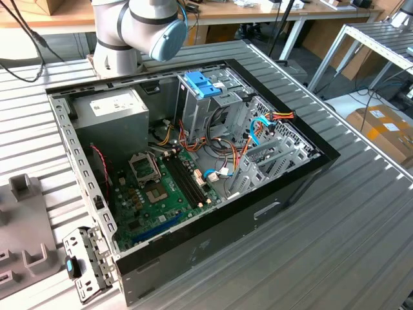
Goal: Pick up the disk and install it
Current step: 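Pick up the disk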
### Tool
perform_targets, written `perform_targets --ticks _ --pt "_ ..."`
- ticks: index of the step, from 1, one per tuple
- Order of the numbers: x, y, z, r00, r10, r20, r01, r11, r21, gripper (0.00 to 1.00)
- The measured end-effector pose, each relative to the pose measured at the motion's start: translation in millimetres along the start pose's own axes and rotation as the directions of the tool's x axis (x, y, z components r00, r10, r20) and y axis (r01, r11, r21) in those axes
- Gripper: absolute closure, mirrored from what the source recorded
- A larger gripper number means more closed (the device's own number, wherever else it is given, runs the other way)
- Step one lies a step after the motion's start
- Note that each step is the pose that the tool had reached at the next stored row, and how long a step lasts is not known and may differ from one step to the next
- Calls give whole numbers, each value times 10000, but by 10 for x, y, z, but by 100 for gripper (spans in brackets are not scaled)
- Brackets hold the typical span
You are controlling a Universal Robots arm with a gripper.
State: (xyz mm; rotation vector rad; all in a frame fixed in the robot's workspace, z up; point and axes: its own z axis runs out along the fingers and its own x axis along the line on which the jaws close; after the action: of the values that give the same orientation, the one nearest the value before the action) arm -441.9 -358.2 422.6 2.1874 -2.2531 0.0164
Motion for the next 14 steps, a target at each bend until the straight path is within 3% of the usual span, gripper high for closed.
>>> perform_targets --ticks 1,4,6,8,10,14 --pt "1 -1 -91 10000 0 -1 0 10000 -1 65" --pt "2 -2 -268 10000 0 1 0 10000 0 65" --pt "4 -2 -423 10000 0 0 0 10000 1 65" --pt "4 -3 -507 10000 0 0 0 10000 1 65" --pt "5 -4 -640 10000 0 0 0 10000 0 65" --pt "6 -5 -747 10000 0 -1 0 10000 -1 65"
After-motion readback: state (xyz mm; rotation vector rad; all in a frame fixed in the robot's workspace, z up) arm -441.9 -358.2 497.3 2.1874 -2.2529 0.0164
